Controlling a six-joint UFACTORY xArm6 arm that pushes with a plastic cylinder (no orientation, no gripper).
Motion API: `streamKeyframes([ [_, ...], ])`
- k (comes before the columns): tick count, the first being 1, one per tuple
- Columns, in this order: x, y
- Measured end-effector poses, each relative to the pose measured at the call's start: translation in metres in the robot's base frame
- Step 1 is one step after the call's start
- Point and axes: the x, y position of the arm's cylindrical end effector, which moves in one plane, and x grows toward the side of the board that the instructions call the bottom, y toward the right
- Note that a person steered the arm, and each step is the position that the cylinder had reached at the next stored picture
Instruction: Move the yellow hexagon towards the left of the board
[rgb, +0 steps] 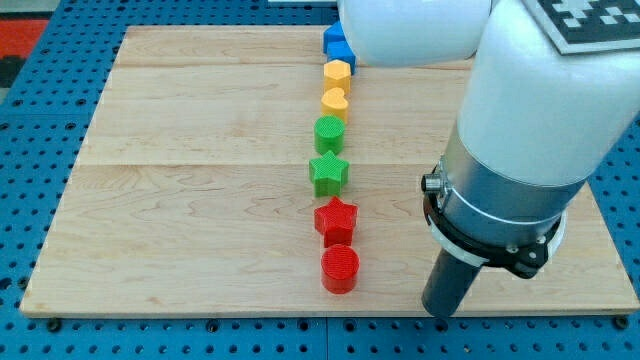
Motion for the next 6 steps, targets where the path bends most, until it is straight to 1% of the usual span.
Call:
streamKeyframes([
  [1,0.000,0.000],
  [2,-0.017,-0.005],
  [4,-0.165,0.004],
  [5,-0.226,0.006],
  [6,-0.278,-0.017],
])
